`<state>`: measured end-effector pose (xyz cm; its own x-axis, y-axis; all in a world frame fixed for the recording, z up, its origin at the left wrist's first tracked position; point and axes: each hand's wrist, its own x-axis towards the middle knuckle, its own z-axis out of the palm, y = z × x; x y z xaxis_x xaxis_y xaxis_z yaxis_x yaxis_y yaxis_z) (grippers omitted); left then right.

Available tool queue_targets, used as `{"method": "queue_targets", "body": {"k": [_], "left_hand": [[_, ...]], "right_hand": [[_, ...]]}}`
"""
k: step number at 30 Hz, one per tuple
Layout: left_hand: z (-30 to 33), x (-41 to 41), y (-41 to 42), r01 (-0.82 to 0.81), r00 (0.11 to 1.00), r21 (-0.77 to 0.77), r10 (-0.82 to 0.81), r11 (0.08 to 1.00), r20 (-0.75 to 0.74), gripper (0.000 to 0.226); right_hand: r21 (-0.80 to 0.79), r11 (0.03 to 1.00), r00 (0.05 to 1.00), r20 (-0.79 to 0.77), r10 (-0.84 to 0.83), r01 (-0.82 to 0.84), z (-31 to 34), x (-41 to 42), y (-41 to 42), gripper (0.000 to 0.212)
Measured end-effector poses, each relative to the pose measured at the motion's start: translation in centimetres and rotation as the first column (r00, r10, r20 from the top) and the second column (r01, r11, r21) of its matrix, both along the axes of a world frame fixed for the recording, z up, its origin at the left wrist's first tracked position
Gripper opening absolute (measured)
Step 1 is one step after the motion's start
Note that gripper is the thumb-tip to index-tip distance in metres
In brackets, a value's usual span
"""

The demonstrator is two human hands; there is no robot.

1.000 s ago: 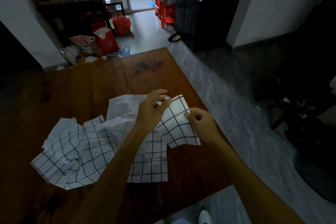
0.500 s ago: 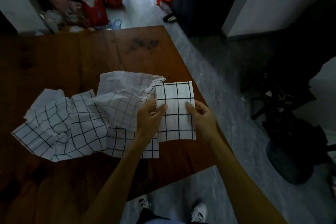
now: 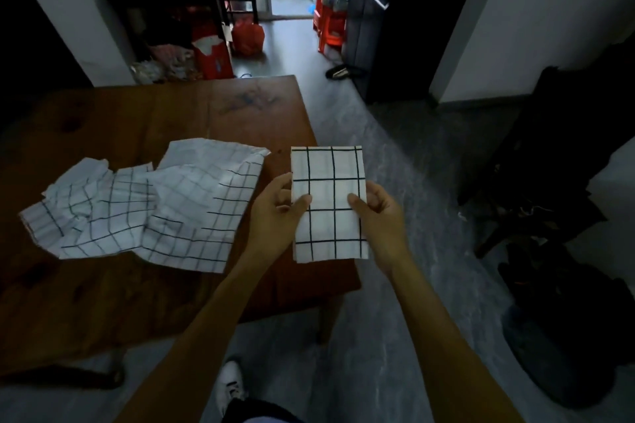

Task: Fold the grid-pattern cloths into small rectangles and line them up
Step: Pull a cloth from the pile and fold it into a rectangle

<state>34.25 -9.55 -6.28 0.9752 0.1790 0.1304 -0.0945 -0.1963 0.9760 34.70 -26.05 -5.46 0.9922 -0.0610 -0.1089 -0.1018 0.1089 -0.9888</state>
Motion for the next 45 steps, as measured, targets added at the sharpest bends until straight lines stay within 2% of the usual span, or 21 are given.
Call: {"method": "queue_targets", "body": {"k": [9,14,21,27,32,35,45], "left_hand": [[3.5,1.1,-9.1,-0.013,1.000,-0.038,0.012,0.999,-0.025,0.039],[2.6,5.4,-11.5,-0.048,0.999,0.009,0.048,0.999,-0.014,0.043],[-0.5,16.5,-13.8,-0.074,0.997,-0.015,0.073,0.997,-0.025,0.047],[-2.1,25.9,-13.9,-0.126,0.992,-0.075,0.124,0.989,-0.034,0.046],[-1.7,31.6,-12.5,-0.221,0.975,-0.087,0.219,0.971,-0.035,0.045],[-1.9,34.8,-12.1,-0.288,0.957,-0.099,0.282,0.952,-0.075,0.045],[-2.1,49.3,-16.4,-0.461,0.878,-0.026,0.452,0.887,-0.156,0.040]], "right_hand": [[-0.040,0.999,0.996,0.080,0.028,-0.025,2.4,1.8,-9.9,0.038],[-0.187,0.982,0.992,0.128,0.001,0.024,1.3,5.6,-11.0,0.038],[-0.333,0.943,0.988,0.150,0.035,0.017,-0.8,16.1,-13.4,0.029],[-0.414,0.908,0.985,0.123,0.122,-0.061,-0.7,26.9,-14.0,0.038],[-0.403,0.904,0.969,0.127,0.212,-0.145,-0.8,34.7,-12.3,0.046],[-0.353,0.908,0.950,0.125,0.286,-0.227,-1.2,39.0,-11.3,0.032],[-0.191,0.885,0.879,0.148,0.453,-0.424,-3.6,56.9,-13.3,0.043]]}}
